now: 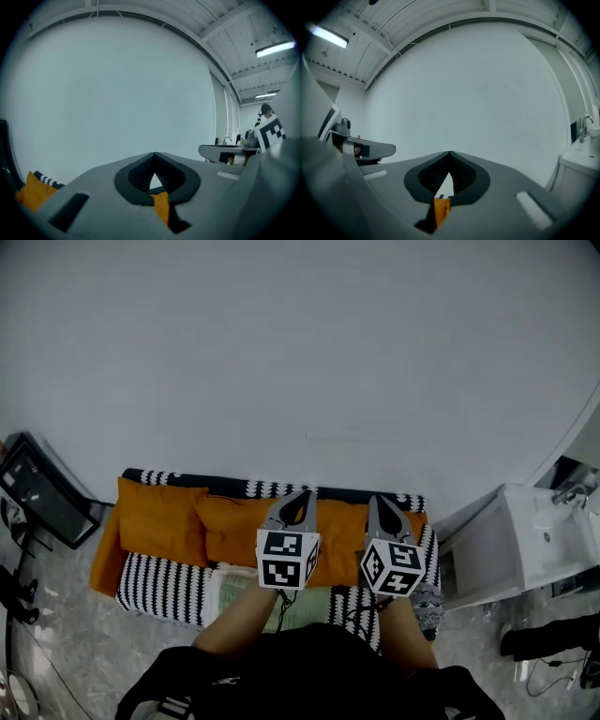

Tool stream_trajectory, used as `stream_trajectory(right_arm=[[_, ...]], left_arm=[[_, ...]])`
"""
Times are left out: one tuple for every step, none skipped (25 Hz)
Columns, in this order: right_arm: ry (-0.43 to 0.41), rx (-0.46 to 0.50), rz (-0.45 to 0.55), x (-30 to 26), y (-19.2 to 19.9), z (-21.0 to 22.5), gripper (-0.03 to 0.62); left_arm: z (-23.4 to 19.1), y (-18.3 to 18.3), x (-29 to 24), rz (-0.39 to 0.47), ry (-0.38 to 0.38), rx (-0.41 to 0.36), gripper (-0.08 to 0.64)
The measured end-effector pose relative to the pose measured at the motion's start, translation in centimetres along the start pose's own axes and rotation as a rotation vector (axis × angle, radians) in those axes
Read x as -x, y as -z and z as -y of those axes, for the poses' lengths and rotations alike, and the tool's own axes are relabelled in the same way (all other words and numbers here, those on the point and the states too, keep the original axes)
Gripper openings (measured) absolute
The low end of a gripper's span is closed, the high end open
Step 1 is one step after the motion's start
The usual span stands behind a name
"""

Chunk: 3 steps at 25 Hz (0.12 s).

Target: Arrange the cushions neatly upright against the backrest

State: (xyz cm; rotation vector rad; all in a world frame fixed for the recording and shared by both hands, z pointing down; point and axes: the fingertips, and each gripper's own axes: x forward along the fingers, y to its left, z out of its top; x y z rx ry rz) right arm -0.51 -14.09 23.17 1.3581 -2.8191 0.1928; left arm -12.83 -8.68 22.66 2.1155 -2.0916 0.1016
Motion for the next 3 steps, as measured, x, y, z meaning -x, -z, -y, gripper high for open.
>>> stream_trajectory(right_arm=[[0.0,0.001,0.002,0.16,0.02,-0.01,0.005],[0.001,0.001,0.003,0.34,0.06,0.0,0.005],[0.002,0.001,0.004,0.53,0.11,0.02,0.005]], left_arm=[[0.07,0.23,0.05,-0.006,0.004,0.004,0.006],[0.17,0.5,0.1,-0.013,0.008,0.009,0.006],[0.29,0.77,0.16,-0.021,0.013,0.015,0.006]])
